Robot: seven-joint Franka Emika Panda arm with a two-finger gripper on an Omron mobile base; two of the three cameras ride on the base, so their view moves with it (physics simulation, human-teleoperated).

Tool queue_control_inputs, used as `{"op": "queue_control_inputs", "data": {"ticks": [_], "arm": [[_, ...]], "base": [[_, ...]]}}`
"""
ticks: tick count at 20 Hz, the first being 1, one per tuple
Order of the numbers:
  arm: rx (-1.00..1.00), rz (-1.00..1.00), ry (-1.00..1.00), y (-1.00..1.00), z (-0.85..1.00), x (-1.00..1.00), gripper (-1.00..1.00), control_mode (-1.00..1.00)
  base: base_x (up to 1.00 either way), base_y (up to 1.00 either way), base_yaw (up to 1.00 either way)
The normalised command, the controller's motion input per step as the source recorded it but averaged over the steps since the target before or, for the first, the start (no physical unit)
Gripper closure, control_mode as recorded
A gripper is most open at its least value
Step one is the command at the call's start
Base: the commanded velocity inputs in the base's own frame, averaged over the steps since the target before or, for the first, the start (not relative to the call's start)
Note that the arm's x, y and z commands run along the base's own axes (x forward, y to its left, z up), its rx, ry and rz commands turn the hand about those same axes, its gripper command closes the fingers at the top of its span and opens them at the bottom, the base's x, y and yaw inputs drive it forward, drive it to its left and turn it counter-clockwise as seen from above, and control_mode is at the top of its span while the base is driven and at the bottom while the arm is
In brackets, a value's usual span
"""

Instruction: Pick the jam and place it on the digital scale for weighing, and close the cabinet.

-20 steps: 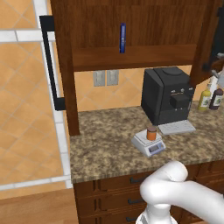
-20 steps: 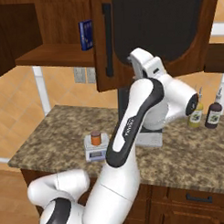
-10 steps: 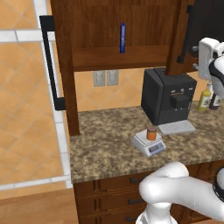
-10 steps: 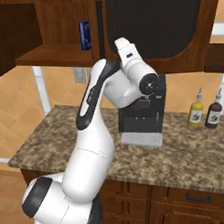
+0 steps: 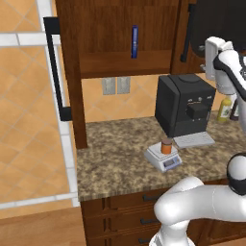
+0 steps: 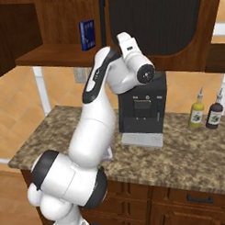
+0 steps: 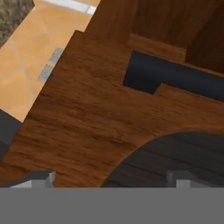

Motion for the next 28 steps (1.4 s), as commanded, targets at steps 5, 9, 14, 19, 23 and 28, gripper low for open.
{"op": "queue_control_inputs", "data": {"ticks": [5, 9, 14, 19, 23, 28], "arm": [[0.00, 0.00, -0.09, 0.00, -0.17, 0.59, -1.00, -1.00], [0.00, 0.00, -0.36, 0.12, 0.04, -0.89, -1.00, -1.00], [0.00, 0.00, -0.40, 0.75, 0.00, -0.91, -1.00, -1.00], [-0.01, -0.05, -0.29, 1.00, 0.02, -0.86, -1.00, -1.00], [0.09, -0.01, -0.21, 0.92, 0.05, -0.93, -1.00, -1.00], [0.00, 0.00, -0.29, 1.00, -0.08, -0.28, -1.00, -1.00]], "base": [[0.00, 0.00, 0.00], [0.00, 0.00, 0.00], [0.00, 0.00, 0.00], [0.00, 0.00, 0.00], [0.00, 0.00, 0.00], [0.00, 0.00, 0.00]]}}
